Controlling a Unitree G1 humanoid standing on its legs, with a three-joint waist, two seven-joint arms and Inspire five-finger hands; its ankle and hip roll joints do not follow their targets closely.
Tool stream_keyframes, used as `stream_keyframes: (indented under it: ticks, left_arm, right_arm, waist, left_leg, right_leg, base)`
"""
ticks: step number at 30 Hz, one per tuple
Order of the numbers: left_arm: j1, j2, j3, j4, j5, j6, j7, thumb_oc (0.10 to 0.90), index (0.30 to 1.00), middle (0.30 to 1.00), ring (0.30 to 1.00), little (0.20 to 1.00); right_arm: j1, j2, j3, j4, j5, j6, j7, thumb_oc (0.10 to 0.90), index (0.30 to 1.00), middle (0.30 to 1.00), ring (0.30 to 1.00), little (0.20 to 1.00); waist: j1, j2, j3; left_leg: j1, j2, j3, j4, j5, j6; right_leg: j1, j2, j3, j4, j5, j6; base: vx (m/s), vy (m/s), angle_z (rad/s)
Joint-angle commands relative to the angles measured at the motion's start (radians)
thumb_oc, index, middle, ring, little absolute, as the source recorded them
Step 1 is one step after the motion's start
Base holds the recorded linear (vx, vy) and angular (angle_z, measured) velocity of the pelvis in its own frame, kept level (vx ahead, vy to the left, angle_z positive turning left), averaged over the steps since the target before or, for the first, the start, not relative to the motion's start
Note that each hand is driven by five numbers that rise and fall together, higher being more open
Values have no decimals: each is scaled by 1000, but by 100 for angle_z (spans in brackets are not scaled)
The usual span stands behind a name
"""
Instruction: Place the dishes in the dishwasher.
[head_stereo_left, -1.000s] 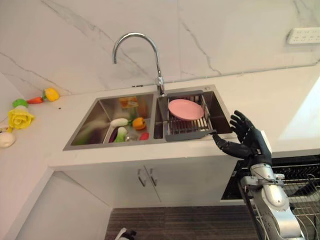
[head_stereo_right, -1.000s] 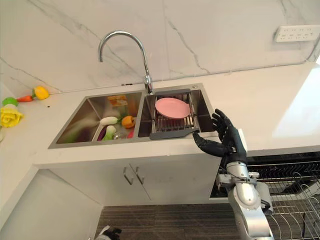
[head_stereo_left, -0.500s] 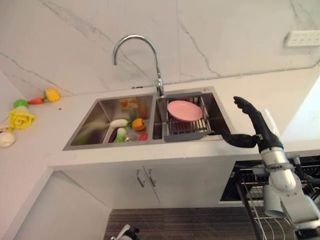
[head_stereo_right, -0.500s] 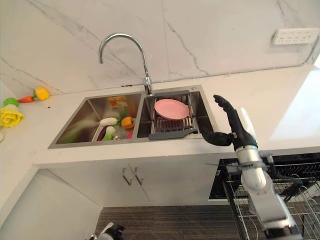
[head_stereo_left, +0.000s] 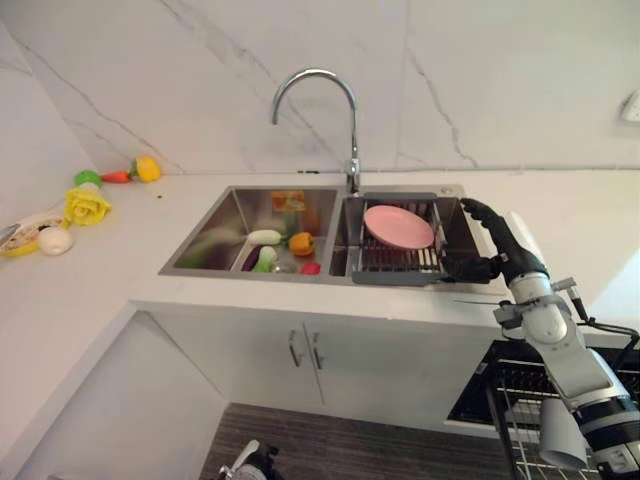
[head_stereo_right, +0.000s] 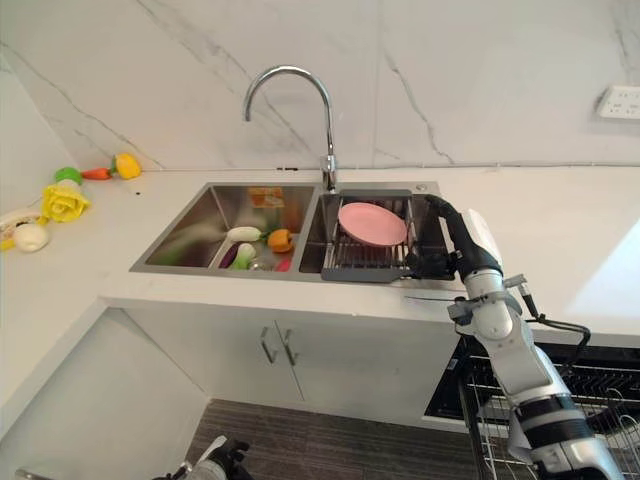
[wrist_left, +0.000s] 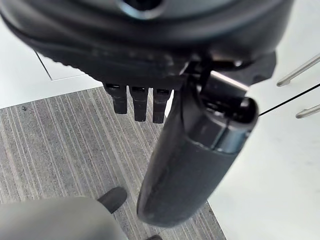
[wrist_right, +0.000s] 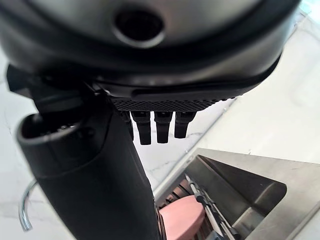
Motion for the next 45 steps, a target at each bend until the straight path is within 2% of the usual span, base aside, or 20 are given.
stream_keyframes:
  ticks: [1,9,19,25,29,32,34,42,44,45]
  left_arm:
    - [34,48,-102,99,-16,7,11,800,900,900,900,900]
    - [35,45,-110,115,-44,6,26,800,900,900,900,900]
    - [54,55,-105,118,-65,1,33,800,900,900,900,900]
    - [62,60,-94,119,-91,-2,52,800,900,900,900,900]
    - [64,61,-92,121,-92,-1,54,800,900,900,900,900]
    - [78,71,-67,132,-88,4,79,800,900,900,900,900]
    - [85,74,-52,138,-95,5,88,800,900,900,900,900]
    - [102,84,-32,140,-105,3,127,800,900,900,900,900]
    - [104,83,-34,133,-102,0,143,800,900,900,900,900]
    - [104,83,-34,133,-102,0,143,800,900,900,900,900]
  right_arm:
    - [-194,-72,-4,-8,22,-43,-25,800,900,900,900,900]
    - [-334,-99,120,118,11,-25,-2,800,900,900,900,900]
    - [-383,-85,184,222,22,-15,11,800,900,900,900,900]
    - [-421,-88,230,333,-18,0,-6,800,900,900,900,900]
    - [-427,-85,235,343,-32,1,-13,800,900,900,900,900]
    - [-429,-81,225,377,-112,7,-74,800,900,900,900,900]
    - [-420,-78,210,394,-117,8,-98,800,900,900,900,900]
    - [-400,-66,146,472,-167,19,-241,800,900,900,900,900]
    - [-398,-72,138,497,-232,37,-306,800,900,900,900,900]
    - [-398,-72,138,497,-232,37,-306,800,900,900,900,900]
  waist:
    - [56,-72,-47]
    - [82,-91,-44]
    - [110,-105,-38]
    - [133,-117,-30]
    - [136,-119,-27]
    - [156,-126,-17]
    - [165,-128,-12]
    - [200,-130,11]
    - [213,-129,18]
    - [213,-129,18]
  left_leg:
    - [-57,11,-20,6,8,-90]
    - [-59,9,-32,6,8,-90]
    - [-65,6,-46,6,10,-92]
    - [-76,5,-63,6,13,-96]
    - [-78,5,-66,6,13,-96]
    - [-94,3,-81,6,18,-99]
    - [-95,1,-87,6,8,-101]
    - [-142,-5,-126,6,24,-106]
    - [-160,-9,-141,6,29,-108]
    - [-160,-9,-141,6,29,-108]
  right_leg:
    - [8,-60,-24,33,-92,69]
    - [16,-65,-42,32,-90,72]
    - [23,-72,-63,30,-91,74]
    - [26,-77,-84,28,-93,76]
    - [26,-78,-87,28,-92,76]
    - [20,-80,-105,26,-94,78]
    - [27,-82,-113,23,-104,78]
    - [7,-88,-158,21,-105,79]
    - [1,-91,-178,18,-106,81]
    - [1,-91,-178,18,-106,81]
  base:
    - [-5,8,11]
    - [1,8,4]
    - [4,10,9]
    - [10,4,7]
    - [16,-1,7]
    - [20,4,11]
    - [29,-4,19]
    - [5,-4,25]
    - [11,4,43]
    - [15,2,31]
